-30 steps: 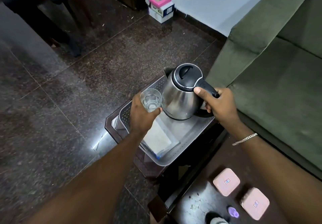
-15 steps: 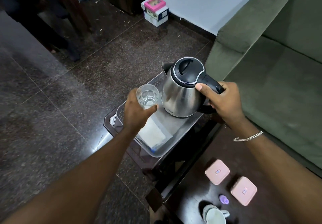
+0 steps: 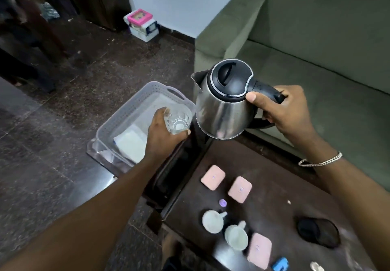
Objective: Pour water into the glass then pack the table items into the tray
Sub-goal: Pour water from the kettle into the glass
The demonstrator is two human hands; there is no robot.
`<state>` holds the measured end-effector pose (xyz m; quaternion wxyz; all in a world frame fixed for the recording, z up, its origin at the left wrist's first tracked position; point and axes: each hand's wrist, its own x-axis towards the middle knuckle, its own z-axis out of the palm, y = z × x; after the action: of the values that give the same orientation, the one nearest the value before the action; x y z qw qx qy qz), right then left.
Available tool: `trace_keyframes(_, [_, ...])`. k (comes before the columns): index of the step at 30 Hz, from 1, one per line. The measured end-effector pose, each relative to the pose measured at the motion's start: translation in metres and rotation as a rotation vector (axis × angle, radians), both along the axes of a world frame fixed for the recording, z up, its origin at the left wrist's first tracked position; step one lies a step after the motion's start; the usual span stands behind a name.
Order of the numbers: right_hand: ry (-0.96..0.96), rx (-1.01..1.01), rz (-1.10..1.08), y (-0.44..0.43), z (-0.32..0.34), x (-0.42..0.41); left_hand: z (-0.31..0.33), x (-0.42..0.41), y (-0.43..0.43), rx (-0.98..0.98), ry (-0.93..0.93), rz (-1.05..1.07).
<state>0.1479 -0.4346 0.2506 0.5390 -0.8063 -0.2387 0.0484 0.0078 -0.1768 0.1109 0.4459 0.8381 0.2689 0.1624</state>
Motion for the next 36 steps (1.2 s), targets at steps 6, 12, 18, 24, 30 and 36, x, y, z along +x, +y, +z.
trace_keyframes(6, [0.066,-0.053,-0.133,-0.123,0.007,-0.020,-0.008,0.011,-0.111,-0.058,-0.002,-0.159])
trace_keyframes(12, [0.007,-0.257,-0.218,-0.244,0.003,-0.032,-0.039,0.014,-0.229,-0.153,0.070,-0.335])
trace_keyframes(18, [0.048,-0.414,-0.190,-0.319,-0.012,-0.023,-0.075,0.009,-0.312,-0.170,0.154,-0.469])
trace_keyframes(24, [0.037,-0.570,-0.060,-0.355,-0.034,-0.010,-0.117,0.000,-0.355,-0.167,0.252,-0.518])
trace_keyframes(30, [0.042,-0.648,0.054,-0.355,-0.056,-0.010,-0.145,0.002,-0.367,-0.149,0.239,-0.505])
trace_keyframes(36, [-0.075,-0.816,0.179,-0.343,-0.070,-0.014,-0.161,0.013,-0.368,-0.169,0.192,-0.524])
